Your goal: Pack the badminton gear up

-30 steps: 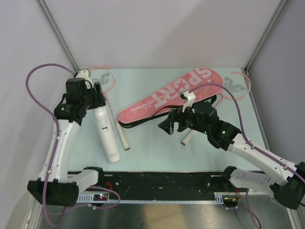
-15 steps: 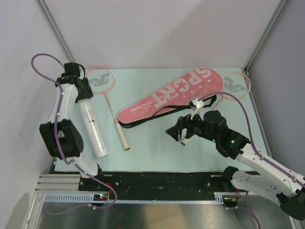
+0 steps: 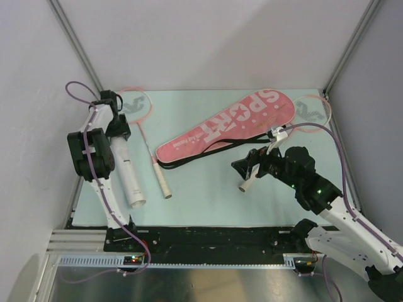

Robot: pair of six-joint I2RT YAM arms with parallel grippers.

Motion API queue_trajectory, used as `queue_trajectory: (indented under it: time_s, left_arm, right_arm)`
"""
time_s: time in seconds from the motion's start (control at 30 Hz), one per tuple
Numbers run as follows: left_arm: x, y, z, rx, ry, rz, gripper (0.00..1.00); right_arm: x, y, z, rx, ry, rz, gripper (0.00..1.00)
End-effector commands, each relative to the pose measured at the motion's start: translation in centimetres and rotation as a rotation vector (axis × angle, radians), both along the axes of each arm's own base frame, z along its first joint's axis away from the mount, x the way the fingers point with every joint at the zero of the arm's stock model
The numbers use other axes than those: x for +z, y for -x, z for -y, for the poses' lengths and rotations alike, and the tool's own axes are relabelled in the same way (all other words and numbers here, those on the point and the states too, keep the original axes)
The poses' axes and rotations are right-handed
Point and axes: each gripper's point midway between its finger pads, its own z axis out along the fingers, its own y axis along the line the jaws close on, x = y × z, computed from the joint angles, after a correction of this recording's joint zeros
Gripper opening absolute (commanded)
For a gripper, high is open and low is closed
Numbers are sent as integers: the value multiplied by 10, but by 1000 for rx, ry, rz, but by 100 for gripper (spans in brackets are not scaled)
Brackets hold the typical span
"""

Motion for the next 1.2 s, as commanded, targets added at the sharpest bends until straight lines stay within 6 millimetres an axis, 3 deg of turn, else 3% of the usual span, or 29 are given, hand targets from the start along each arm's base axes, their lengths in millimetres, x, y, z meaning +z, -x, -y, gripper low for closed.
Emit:
queue_trajectory:
  time_s: [0.0,0.2,0.3,0.47,0.57,0.7,0.8,0.97,1.17]
  left_arm:
    - [26,-14,-20,99,-66,84,78]
    - [43,-13,-14,93,-25,125,90]
    - [65,-12,-5,93,10,184,92]
    - [88,-8,35,28,112,251,87]
    - [89,-4,61,-58,111,246,87]
    - [68,2,102,-143,157,219,82]
    - [49,1,114,-121,145,204,74]
    - [17,-7,121,-64,171,181,63]
    - [-10,-12,125,-47,190,151,59]
  right_arm:
    - [4,-2,1,-3,-17,13,94]
    - [12,8,-10,58,-78,-13,92]
    - [17,12,-9,63,-99,-12,92]
    - [18,14,-5,42,-116,-31,91]
    - [18,17,-7,50,-128,-48,90]
    - [24,24,-9,84,-138,-40,89]
    - [30,27,-6,81,-146,-24,89]
    - [30,31,-3,74,-142,-25,89]
    - [29,32,-2,71,-132,-22,88]
